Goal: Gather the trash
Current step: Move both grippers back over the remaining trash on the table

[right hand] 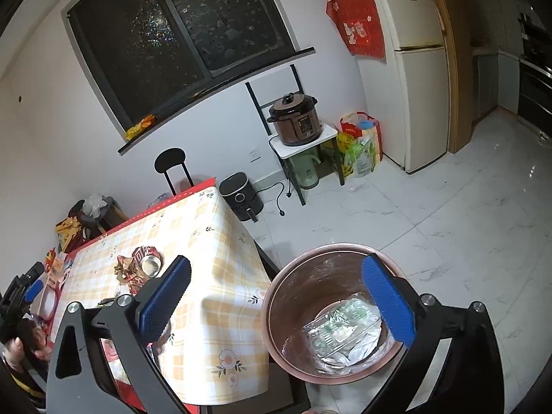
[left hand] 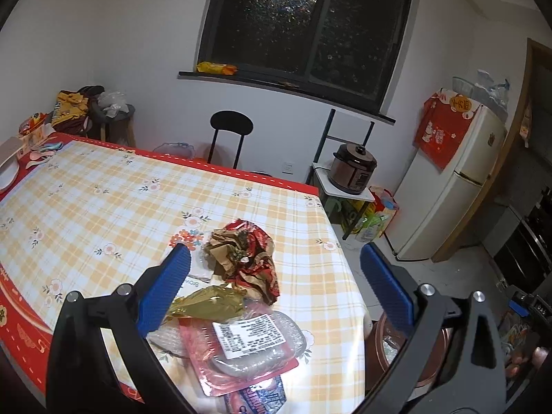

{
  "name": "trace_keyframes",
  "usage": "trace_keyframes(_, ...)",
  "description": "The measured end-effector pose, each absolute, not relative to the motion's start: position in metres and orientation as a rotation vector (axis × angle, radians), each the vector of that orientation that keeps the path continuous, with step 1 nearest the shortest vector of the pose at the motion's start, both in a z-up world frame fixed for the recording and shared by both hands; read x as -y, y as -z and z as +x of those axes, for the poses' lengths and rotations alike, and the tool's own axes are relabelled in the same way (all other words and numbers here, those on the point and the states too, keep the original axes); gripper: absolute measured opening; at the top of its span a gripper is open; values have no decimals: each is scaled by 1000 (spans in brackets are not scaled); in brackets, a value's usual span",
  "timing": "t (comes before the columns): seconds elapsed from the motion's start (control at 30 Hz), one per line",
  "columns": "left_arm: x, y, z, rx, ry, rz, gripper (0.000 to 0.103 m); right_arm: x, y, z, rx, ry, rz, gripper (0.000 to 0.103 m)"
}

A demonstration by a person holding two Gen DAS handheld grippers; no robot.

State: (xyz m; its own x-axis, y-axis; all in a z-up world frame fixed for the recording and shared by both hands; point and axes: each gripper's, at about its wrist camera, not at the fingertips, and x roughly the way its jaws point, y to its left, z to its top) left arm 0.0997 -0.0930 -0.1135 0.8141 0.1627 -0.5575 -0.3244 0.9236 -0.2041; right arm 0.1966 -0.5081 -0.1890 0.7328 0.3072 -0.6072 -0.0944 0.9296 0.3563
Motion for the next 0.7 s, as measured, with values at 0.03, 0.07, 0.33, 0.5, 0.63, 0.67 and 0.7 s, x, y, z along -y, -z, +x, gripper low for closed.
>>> trace_keyframes(0.03, 91, 113, 98, -562, -269, -300, 97, 507, 188, 196, -716, -223, 313, 98)
trace_keyframes(0.07, 89, 112, 94, -560, -277, -301, 97, 508, 188, 194, -715, -222, 314, 98)
trace_keyframes(0.33, 56, 114, 68, -567, -345, -310, 97, 498, 193, 189, -739, -215, 318, 98)
trace_keyframes(0.5, 24, 121, 48, -576, -376, -338, 97, 467, 193, 183, -755, -223, 302, 98)
trace_keyframes(0.63, -8, 128, 32, -589, -381, -350, 97, 427, 194, 177, -773, -234, 265, 98)
trace_keyframes(0.67, -15, 131, 30, -594, -381, -352, 97, 416, 195, 174, -781, -237, 260, 98)
trace_keyframes(0.7, -25, 133, 27, -600, -381, -354, 97, 402, 195, 171, -791, -245, 255, 98)
